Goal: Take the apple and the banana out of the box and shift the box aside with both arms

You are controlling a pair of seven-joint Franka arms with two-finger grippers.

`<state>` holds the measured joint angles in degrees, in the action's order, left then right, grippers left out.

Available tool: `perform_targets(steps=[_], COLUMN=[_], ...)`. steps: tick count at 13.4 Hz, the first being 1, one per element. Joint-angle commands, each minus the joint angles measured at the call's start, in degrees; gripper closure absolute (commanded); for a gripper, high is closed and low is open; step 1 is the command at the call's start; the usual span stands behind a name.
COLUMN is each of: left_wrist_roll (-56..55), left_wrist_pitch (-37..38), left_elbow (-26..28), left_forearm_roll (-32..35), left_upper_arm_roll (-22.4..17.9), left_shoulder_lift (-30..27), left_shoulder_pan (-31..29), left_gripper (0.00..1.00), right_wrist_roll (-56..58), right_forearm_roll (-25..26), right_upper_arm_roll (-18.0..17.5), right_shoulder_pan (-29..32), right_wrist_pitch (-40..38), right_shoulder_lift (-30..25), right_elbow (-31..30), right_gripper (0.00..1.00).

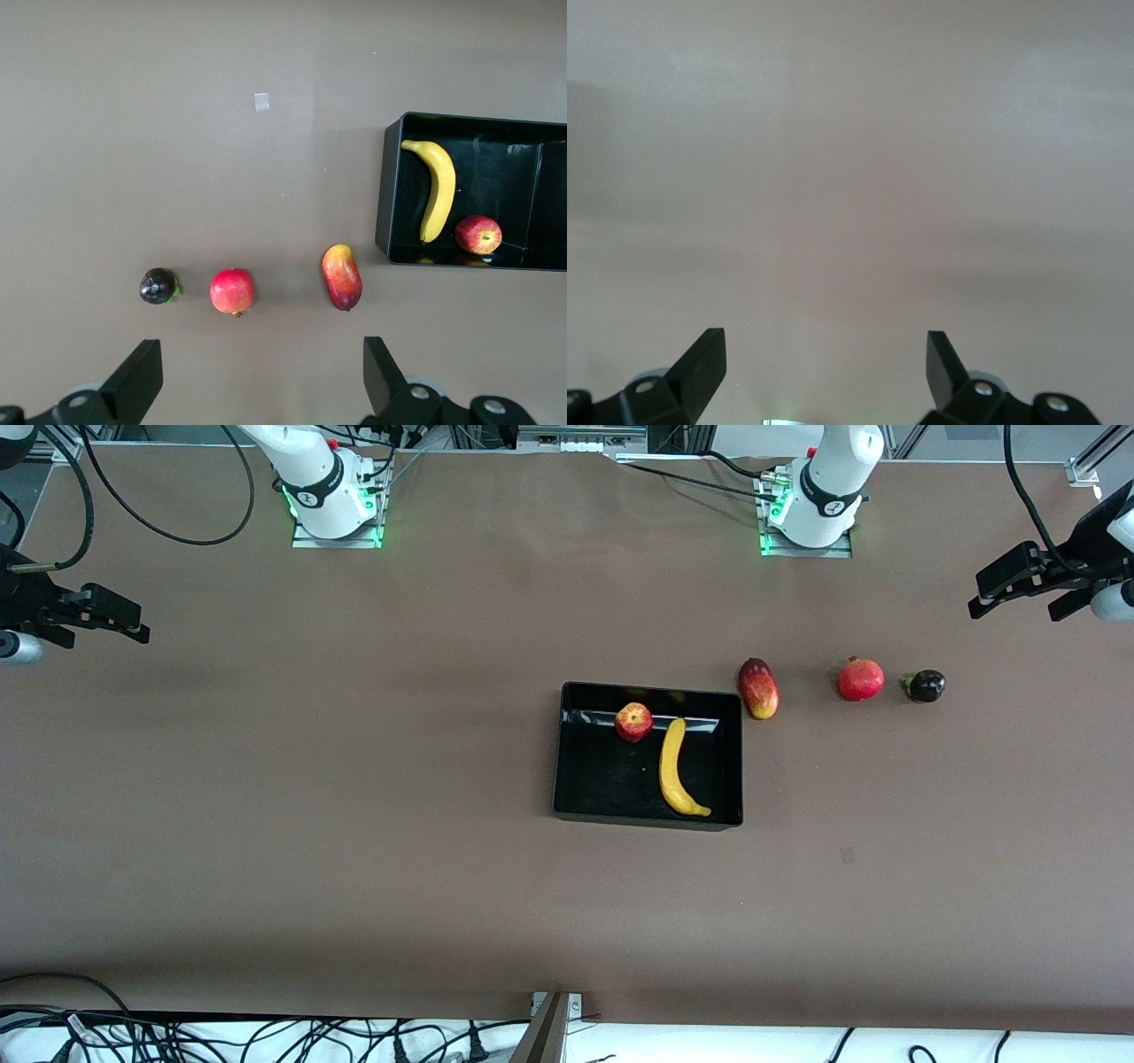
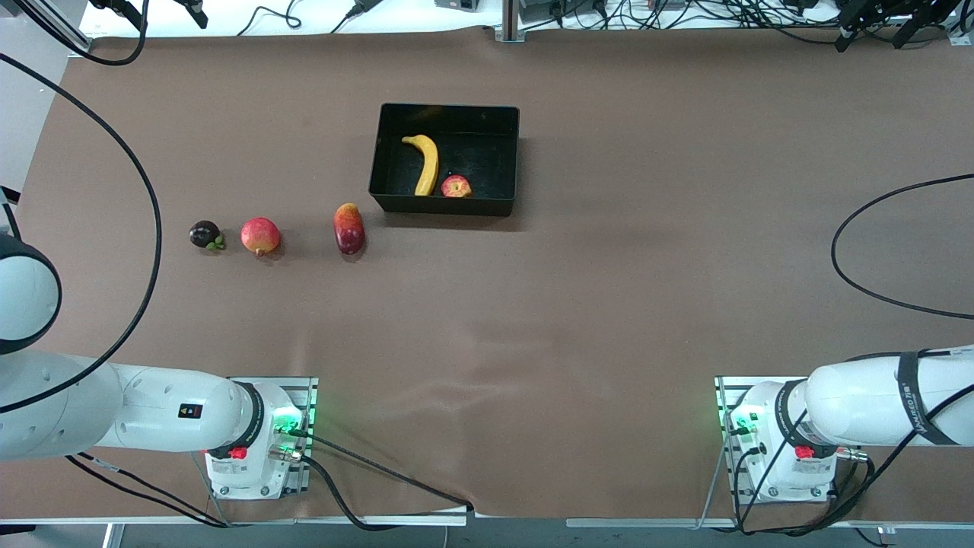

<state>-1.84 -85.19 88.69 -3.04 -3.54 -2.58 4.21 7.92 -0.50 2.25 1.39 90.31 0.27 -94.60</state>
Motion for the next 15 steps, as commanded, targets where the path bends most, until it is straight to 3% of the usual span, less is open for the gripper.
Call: perform_targets(steps=[1, 15], left_wrist_roll=[1.22, 0.52], left_wrist_pitch=[0.64, 0.47], left_elbow=[0.17, 0.61], left_forearm_roll=[-0.39, -0.48], left_upper_arm_roll=[-0.33, -0.33], left_shoulder_lift=[-0.58, -0.32], left_shoulder_pan=[0.27, 0.27], left_gripper=[0.0, 0.0], right_wrist_roll=[0.17, 0.17], right_forearm_roll=[-1.26, -1.26], right_upper_arm_roll=[-0.05, -0.05], right_shoulder_pan=[0.46, 0.46], right_wrist_pitch=[-1.19, -1.54], right_shoulder_lift=[-0.88, -0.8], right_elbow=[-0.41, -0.41], right_gripper=[0.0, 0.0])
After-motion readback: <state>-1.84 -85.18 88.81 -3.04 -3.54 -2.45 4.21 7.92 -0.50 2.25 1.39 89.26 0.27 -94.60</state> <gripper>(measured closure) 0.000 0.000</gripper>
